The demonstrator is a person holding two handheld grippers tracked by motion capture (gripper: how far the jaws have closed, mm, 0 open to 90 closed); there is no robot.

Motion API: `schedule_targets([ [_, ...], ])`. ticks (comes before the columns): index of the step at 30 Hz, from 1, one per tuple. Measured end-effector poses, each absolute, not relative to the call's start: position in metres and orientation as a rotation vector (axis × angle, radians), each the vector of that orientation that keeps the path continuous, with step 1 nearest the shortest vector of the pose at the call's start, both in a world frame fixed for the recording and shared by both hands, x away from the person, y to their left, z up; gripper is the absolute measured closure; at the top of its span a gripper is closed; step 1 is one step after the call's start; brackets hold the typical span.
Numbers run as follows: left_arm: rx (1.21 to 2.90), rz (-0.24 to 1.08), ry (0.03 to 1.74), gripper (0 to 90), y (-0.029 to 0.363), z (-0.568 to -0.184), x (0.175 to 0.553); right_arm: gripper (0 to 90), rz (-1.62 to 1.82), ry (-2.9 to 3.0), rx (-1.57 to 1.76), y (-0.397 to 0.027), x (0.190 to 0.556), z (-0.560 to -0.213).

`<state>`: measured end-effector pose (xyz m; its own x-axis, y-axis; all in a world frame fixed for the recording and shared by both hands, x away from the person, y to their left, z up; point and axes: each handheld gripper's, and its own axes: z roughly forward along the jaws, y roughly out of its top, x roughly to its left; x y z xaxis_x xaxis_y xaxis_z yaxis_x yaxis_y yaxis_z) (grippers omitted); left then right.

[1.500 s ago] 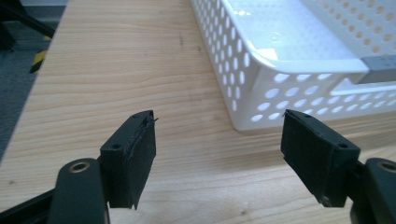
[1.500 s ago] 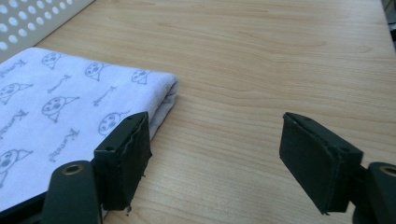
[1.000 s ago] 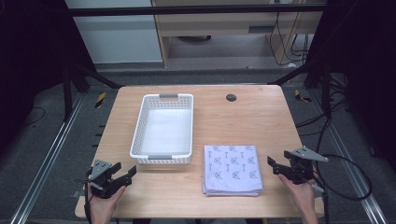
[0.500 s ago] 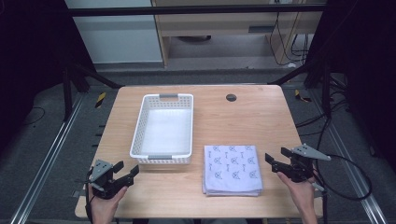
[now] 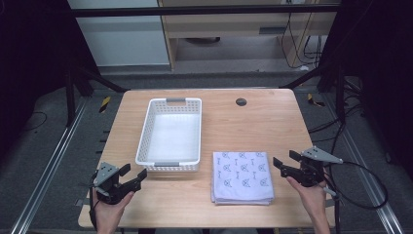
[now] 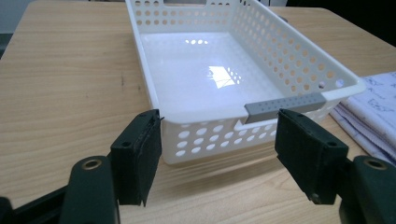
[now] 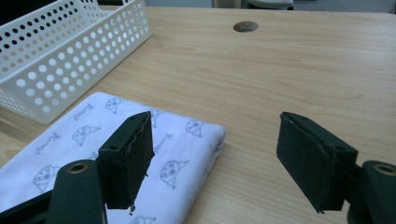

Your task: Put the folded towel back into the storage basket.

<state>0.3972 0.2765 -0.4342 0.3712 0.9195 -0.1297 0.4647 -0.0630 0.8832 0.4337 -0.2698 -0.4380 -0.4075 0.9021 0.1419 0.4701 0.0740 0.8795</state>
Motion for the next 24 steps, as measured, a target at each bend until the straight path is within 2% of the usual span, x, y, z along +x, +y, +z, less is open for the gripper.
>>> schedule_targets([
  [24, 1.724, 0.598, 1.112, 30.3, 0.224, -0.406, 0.416, 27.3, 1.354, 1.866, 1.28, -0.263, 0.45, -0.391],
])
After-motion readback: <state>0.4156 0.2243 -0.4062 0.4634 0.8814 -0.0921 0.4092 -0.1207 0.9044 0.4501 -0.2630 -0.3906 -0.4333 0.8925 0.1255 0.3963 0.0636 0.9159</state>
